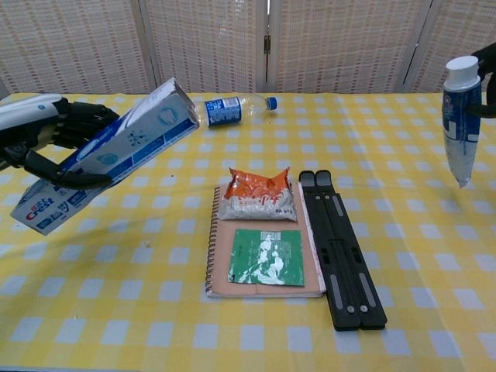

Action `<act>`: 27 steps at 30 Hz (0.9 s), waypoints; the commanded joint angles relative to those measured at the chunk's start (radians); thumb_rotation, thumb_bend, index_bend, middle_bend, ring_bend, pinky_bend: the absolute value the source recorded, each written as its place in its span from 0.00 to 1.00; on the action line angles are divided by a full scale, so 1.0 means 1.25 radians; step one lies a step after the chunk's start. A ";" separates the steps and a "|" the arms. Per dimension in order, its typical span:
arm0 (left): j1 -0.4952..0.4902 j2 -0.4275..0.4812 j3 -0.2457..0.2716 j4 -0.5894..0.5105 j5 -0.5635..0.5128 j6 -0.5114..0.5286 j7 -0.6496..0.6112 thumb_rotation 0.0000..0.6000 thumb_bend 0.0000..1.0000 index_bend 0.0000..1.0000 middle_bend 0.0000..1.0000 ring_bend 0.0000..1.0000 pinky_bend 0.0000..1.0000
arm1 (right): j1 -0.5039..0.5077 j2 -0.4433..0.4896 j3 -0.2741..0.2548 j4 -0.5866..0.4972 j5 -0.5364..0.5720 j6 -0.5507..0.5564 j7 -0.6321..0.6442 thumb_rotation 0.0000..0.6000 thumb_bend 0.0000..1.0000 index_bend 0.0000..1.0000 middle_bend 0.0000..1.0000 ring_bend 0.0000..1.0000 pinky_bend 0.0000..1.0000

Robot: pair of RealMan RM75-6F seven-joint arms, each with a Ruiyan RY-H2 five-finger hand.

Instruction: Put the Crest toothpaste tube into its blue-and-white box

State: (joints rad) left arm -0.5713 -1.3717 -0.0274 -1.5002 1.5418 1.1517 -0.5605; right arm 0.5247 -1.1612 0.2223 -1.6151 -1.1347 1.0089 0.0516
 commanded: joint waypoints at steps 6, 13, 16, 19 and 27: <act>0.024 -0.012 -0.006 0.004 -0.034 0.006 0.032 1.00 0.29 0.43 0.50 0.50 0.55 | -0.047 0.063 0.064 -0.101 -0.098 0.073 0.265 1.00 0.40 0.72 0.56 0.54 0.57; 0.043 -0.042 -0.024 -0.012 -0.039 0.037 -0.050 1.00 0.29 0.45 0.51 0.52 0.57 | -0.026 0.128 0.108 -0.205 -0.127 0.034 0.406 1.00 0.40 0.72 0.56 0.55 0.58; 0.048 -0.059 -0.027 -0.020 -0.028 0.052 -0.089 1.00 0.29 0.45 0.52 0.52 0.57 | -0.010 0.141 0.139 -0.261 -0.108 0.026 0.450 1.00 0.40 0.72 0.56 0.55 0.58; 0.048 -0.074 -0.025 -0.028 -0.016 0.055 -0.114 1.00 0.29 0.45 0.52 0.52 0.57 | 0.008 0.143 0.171 -0.300 -0.083 0.022 0.483 1.00 0.40 0.72 0.56 0.55 0.58; 0.048 -0.107 -0.022 -0.058 0.000 0.060 -0.134 1.00 0.29 0.45 0.52 0.52 0.57 | 0.063 0.113 0.224 -0.368 -0.033 0.021 0.489 1.00 0.40 0.72 0.56 0.54 0.58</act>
State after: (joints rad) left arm -0.5115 -1.5014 -0.0538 -1.5680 1.5403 1.2252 -0.7227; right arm 0.5931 -1.0114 0.4925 -2.0625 -1.1870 1.0379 0.6640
